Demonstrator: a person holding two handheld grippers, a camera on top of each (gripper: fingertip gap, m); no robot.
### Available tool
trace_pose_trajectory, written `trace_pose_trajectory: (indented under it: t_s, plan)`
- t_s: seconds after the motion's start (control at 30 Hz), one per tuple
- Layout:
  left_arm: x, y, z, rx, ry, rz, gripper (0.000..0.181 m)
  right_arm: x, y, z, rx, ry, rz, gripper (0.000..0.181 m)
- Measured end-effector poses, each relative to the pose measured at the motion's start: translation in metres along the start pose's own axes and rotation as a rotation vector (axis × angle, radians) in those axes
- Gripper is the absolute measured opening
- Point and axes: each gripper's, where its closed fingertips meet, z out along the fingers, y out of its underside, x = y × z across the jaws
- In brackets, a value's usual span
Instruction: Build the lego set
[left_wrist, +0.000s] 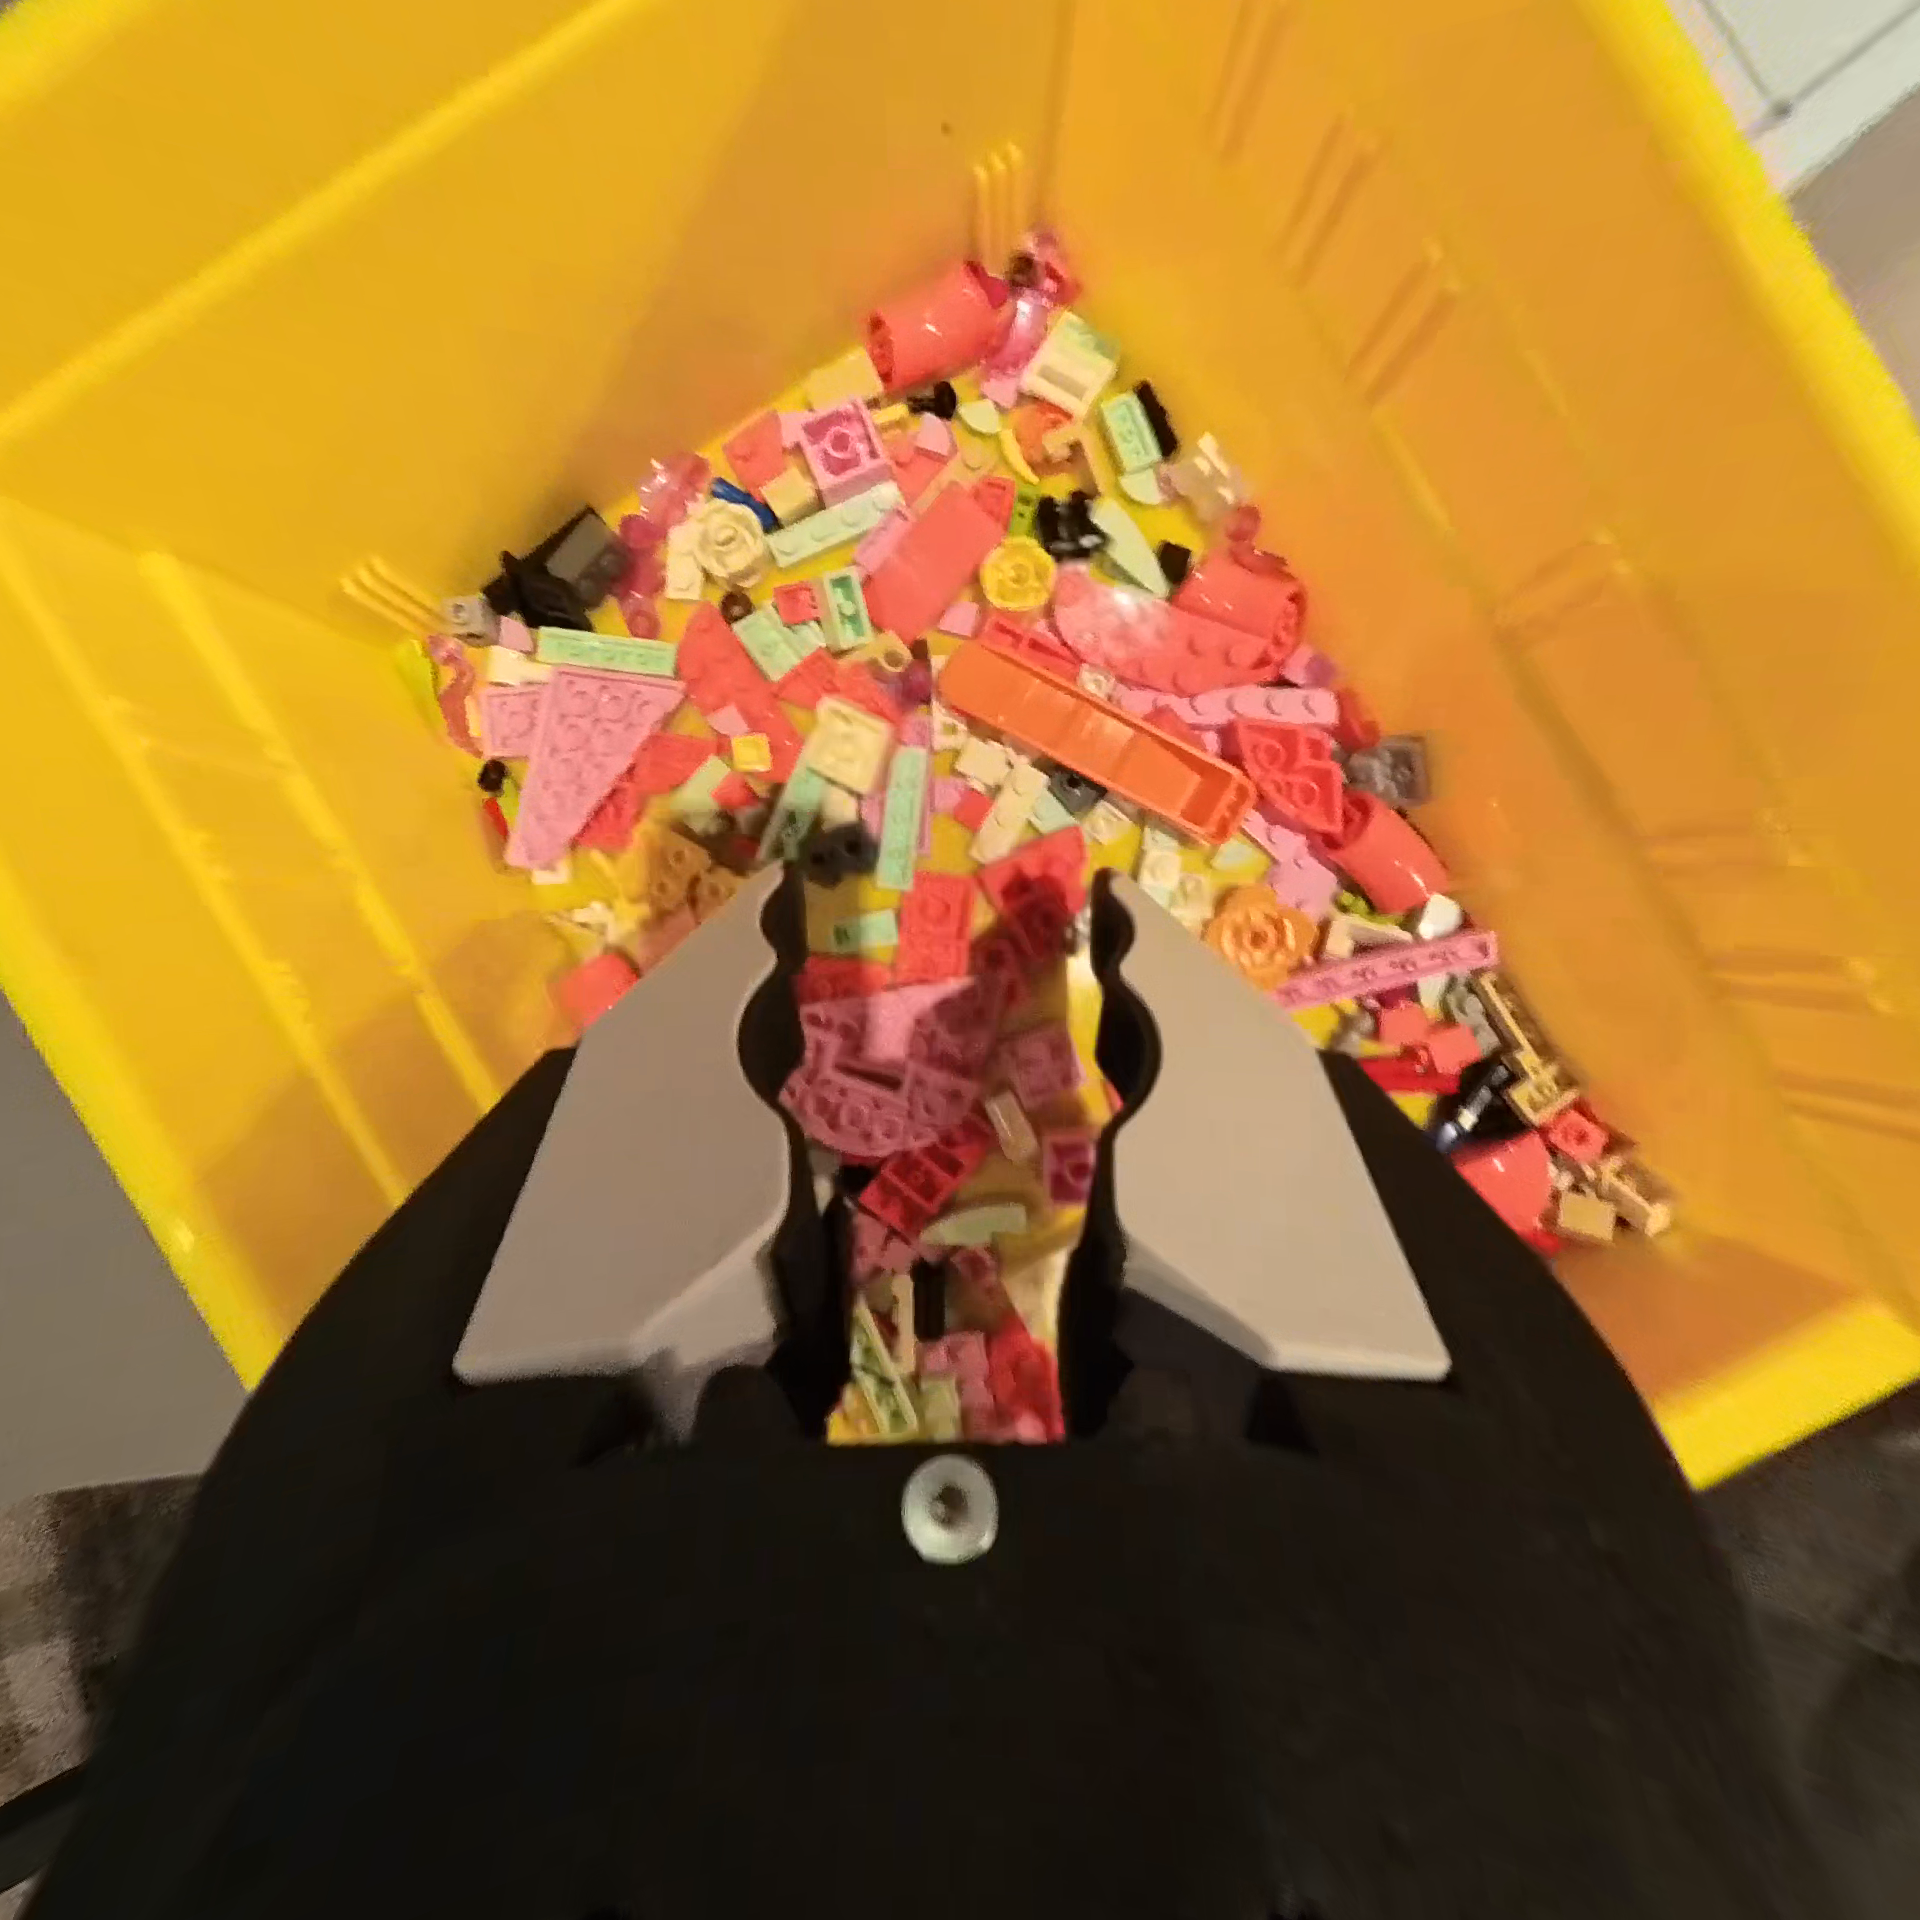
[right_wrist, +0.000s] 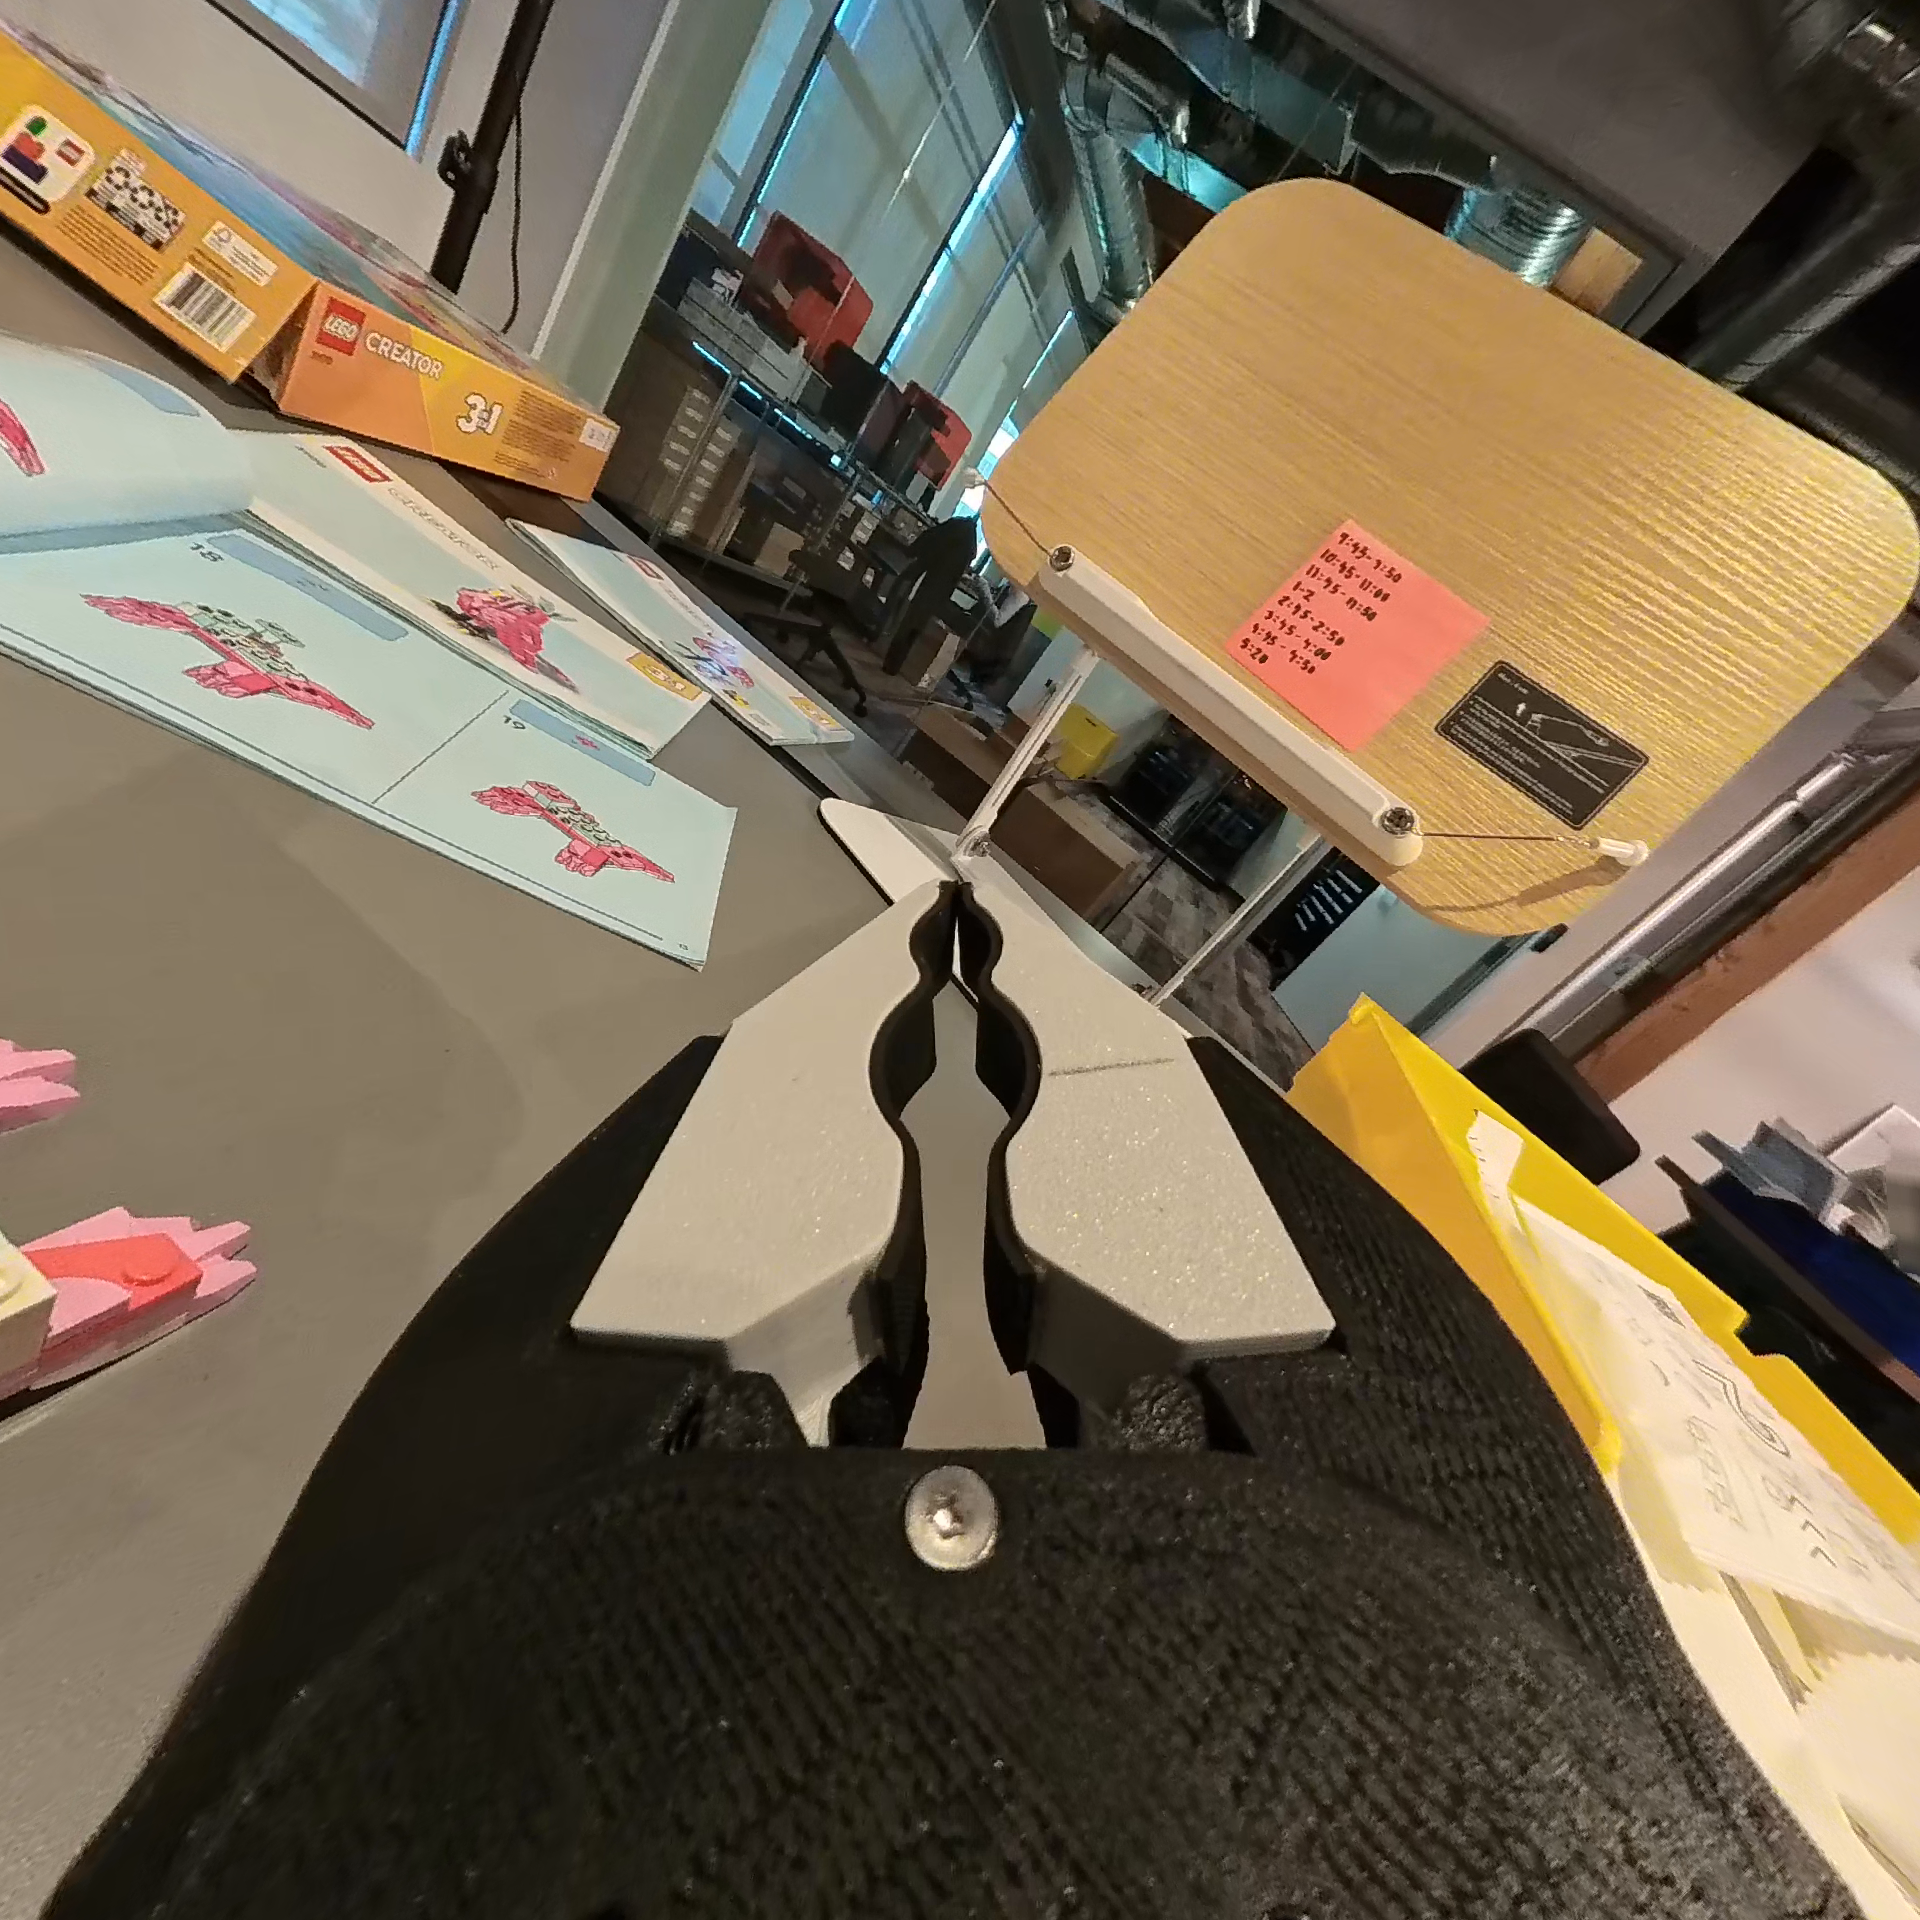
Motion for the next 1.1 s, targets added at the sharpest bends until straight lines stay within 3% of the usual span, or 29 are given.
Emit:
trace_pose_trajectory:
  t_s: [0.13, 0.23, 0.43, 0.53, 0.77, 0.9, 1.1]
  plan:
    - [0.025, 0.015, -0.024, -0.062, 0.079, 0.106, 0.048, -0.002, 0.000, 0.001, -0.001, -0.010, -0.007, 0.000]
    - [0.047, 0.037, -0.036, -0.211, 0.201, 0.126, 0.040, -0.004, 0.000, 0.001, -0.004, -0.016, -0.016, 0.000]
    - [0.058, 0.078, -0.029, -0.507, 0.258, 0.117, 0.022, -0.003, 0.000, 0.001, -0.003, -0.011, -0.011, 0.000]
    - [0.066, 0.086, -0.026, -0.567, 0.288, 0.139, 0.031, -0.004, 0.000, 0.001, -0.008, -0.016, -0.019, 0.000]
    - [0.064, 0.088, -0.019, -0.584, 0.233, 0.221, 0.046, -0.005, 0.000, 0.001, -0.009, -0.019, -0.022, 0.000]
    - [0.065, 0.093, -0.019, -0.601, 0.236, 0.269, 0.022, -0.005, 0.000, 0.001, -0.009, -0.021, -0.024, 0.000]
    - [0.062, 0.082, -0.018, -0.511, 0.271, 0.237, 0.022, -0.006, 0.000, 0.001, -0.008, -0.025, -0.025, 0.000]
